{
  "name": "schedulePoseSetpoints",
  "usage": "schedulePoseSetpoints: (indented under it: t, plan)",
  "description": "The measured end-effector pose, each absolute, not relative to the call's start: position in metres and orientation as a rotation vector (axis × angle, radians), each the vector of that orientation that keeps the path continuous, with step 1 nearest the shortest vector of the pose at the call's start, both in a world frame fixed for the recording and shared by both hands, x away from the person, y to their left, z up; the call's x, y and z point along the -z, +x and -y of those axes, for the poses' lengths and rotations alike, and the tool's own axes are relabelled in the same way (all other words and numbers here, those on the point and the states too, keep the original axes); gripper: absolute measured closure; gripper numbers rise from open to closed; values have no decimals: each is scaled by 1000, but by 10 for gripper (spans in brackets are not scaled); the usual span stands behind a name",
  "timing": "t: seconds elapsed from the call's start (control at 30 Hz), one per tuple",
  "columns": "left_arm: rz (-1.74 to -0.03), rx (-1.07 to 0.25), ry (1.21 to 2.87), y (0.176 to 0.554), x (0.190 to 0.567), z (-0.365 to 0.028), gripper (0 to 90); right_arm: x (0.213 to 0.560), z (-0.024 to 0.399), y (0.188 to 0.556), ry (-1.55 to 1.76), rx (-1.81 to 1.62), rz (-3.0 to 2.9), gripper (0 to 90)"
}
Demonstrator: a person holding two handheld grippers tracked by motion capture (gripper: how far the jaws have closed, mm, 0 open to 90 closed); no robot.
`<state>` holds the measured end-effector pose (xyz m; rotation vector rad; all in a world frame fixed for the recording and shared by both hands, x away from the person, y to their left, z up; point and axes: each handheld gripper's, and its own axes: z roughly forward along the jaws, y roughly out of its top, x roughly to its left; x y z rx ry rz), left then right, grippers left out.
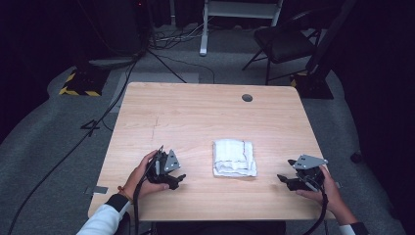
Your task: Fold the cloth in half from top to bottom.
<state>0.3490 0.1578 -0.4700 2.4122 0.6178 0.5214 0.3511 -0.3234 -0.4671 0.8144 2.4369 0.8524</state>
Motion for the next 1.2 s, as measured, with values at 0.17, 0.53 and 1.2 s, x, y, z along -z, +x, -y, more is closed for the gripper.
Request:
schedulePoseSetpoints:
  t: [0.17,0.53,1.2]
  plan:
    - [-636,-554,2415,346,474,-168,198,473,338,349,868,-831,-2413,297]
    - [-695,-557,2388,343,480,-187,198,484,369,345,1005,-852,-2373,291]
    - [-913,-348,2224,342,504,-250,191,503,406,330,1230,-998,-2246,213]
